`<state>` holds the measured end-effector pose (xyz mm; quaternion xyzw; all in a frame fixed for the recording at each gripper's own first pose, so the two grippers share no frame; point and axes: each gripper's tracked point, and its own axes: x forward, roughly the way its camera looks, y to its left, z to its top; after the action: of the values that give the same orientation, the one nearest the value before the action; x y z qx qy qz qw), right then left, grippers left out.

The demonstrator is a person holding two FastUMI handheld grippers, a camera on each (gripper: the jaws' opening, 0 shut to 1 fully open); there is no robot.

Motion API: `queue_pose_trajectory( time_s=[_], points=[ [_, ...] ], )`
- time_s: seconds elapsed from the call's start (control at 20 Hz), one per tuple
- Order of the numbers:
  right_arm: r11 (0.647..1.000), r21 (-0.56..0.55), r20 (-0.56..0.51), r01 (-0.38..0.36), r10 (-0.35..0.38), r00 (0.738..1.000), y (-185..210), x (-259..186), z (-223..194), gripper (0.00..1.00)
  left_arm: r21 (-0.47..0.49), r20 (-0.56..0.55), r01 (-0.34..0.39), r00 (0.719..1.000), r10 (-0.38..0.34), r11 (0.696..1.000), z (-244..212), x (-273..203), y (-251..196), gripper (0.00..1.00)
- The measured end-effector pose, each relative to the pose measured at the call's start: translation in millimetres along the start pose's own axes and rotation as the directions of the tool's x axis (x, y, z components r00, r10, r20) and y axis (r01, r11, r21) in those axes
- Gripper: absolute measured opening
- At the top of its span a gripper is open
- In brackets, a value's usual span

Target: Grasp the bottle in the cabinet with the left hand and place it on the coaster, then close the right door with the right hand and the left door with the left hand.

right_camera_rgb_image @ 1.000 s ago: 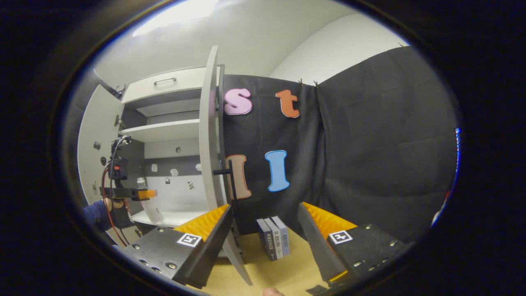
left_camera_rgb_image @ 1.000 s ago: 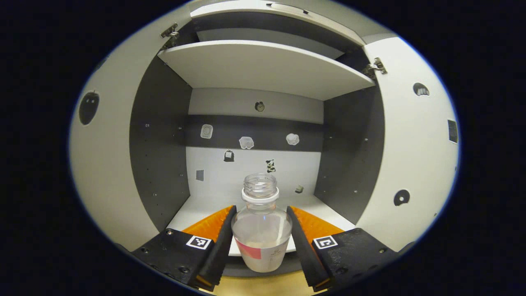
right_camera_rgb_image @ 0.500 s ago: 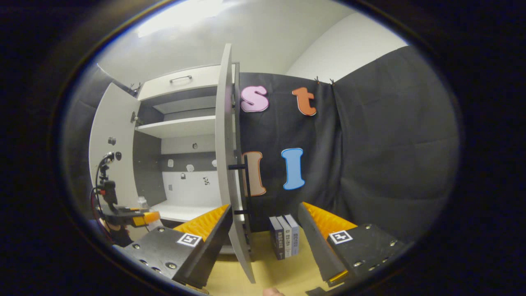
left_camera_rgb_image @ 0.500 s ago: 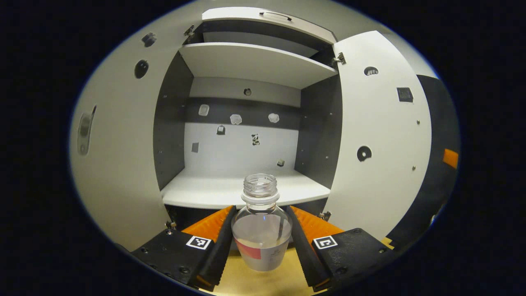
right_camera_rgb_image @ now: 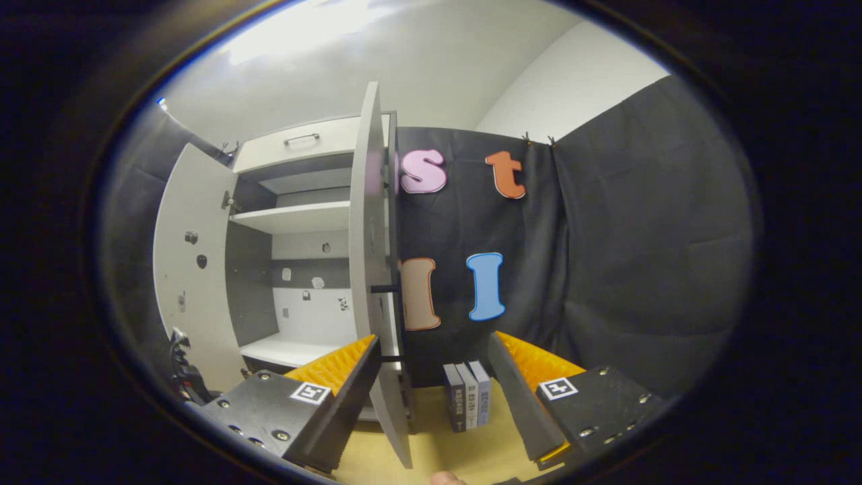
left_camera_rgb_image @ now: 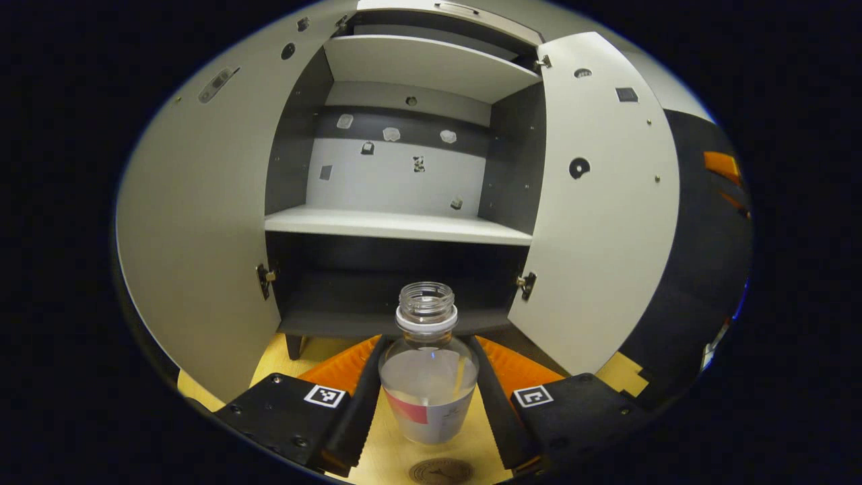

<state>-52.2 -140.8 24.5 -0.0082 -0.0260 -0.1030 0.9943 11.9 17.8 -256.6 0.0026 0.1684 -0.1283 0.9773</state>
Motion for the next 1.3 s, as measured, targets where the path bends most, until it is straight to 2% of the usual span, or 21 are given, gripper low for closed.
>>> queue_pose_trajectory(
  time_s=[0.1, 0.25, 0.3, 0.35, 0.45, 0.6, 0.75, 0.85, 0.9, 0.95, 1.3],
  points=[
    [1.000, -0.017, 0.009, -0.009, 0.010, 1.000, -3, 3, 5, 0.97, -0.019, -0.042, -0.005, 0.999, 0.004, 1.000, -28, -4, -4, 0.76],
    [0.999, -0.031, 0.020, -0.032, 0.032, 0.999, -5, 11, 12, 0.97, -0.051, -0.096, -0.030, 0.995, 0.025, 0.998, -66, -10, -6, 0.76],
    [0.999, -0.030, 0.019, -0.040, 0.041, 0.999, -6, 12, 12, 0.93, -0.055, -0.119, -0.040, 0.992, 0.033, 0.998, -79, -12, -6, 0.76],
    [0.998, -0.030, 0.015, -0.049, 0.050, 0.999, -6, 14, 11, 0.96, -0.054, -0.135, -0.052, 0.990, 0.044, 0.997, -89, -13, -6, 0.79],
    [0.998, -0.031, 0.008, -0.063, 0.063, 0.998, -10, 17, 9, 0.93, -0.051, -0.160, -0.072, 0.985, 0.063, 0.996, -106, -16, -5, 0.76],
    [0.996, -0.037, 0.010, -0.081, 0.082, 0.997, -12, 21, 10, 0.93, -0.049, -0.180, -0.089, 0.981, 0.079, 0.995, -124, -20, -7, 0.76],
    [0.994, -0.051, 0.006, -0.093, 0.094, 0.996, -15, 23, 8, 0.93, -0.036, -0.169, -0.099, 0.981, 0.091, 0.994, -132, -21, -9, 0.79],
    [0.993, -0.057, 0.001, -0.100, 0.100, 0.995, -17, 21, 7, 0.93, -0.040, -0.168, -0.110, 0.981, 0.102, 0.993, -136, -20, -10, 0.77],
    [0.993, -0.063, -0.003, -0.100, 0.100, 0.995, -18, 22, 4, 0.97, -0.042, -0.164, -0.116, 0.981, 0.108, 0.992, -137, -21, -9, 0.77],
    [0.992, -0.071, -0.006, -0.101, 0.100, 0.995, -20, 22, 3, 0.93, -0.046, -0.144, -0.119, 0.983, 0.111, 0.992, -134, -18, -8, 0.77],
    [0.991, -0.080, -0.014, -0.112, 0.111, 0.994, -22, 19, 3, 0.93, -0.052, -0.123, -0.150, 0.982, 0.143, 0.987, -134, -19, -8, 0.78]
  ],
)
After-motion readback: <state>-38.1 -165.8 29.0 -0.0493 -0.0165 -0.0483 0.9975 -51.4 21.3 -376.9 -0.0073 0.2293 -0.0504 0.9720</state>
